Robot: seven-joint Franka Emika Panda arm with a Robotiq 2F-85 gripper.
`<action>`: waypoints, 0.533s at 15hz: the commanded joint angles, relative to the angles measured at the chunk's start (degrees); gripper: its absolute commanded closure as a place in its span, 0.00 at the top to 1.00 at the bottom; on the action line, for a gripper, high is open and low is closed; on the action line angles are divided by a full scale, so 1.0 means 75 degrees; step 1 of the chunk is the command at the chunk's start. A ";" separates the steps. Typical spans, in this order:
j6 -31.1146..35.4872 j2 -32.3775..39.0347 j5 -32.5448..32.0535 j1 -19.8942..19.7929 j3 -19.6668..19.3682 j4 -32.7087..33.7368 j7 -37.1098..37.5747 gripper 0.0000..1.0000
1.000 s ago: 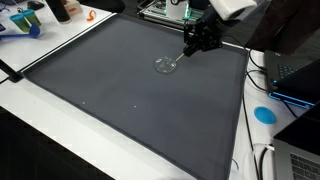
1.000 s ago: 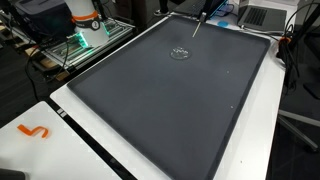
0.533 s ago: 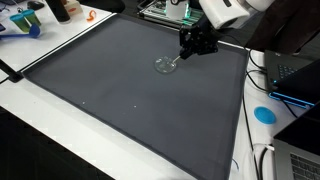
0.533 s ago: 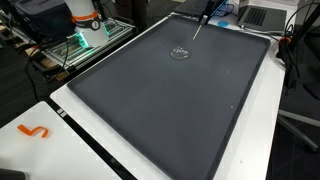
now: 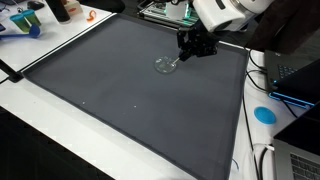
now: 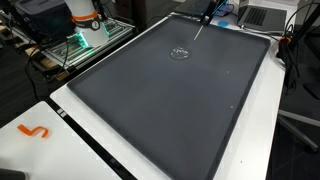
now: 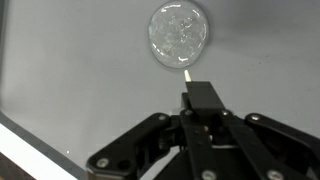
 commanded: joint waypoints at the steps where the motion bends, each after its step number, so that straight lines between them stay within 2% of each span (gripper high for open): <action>1: -0.0161 0.0112 0.0476 -0.0107 -0.0053 0.0253 -0.0194 0.03; 8: -0.0058 0.0043 0.1166 -0.0466 -0.0128 0.0295 -0.0515 0.03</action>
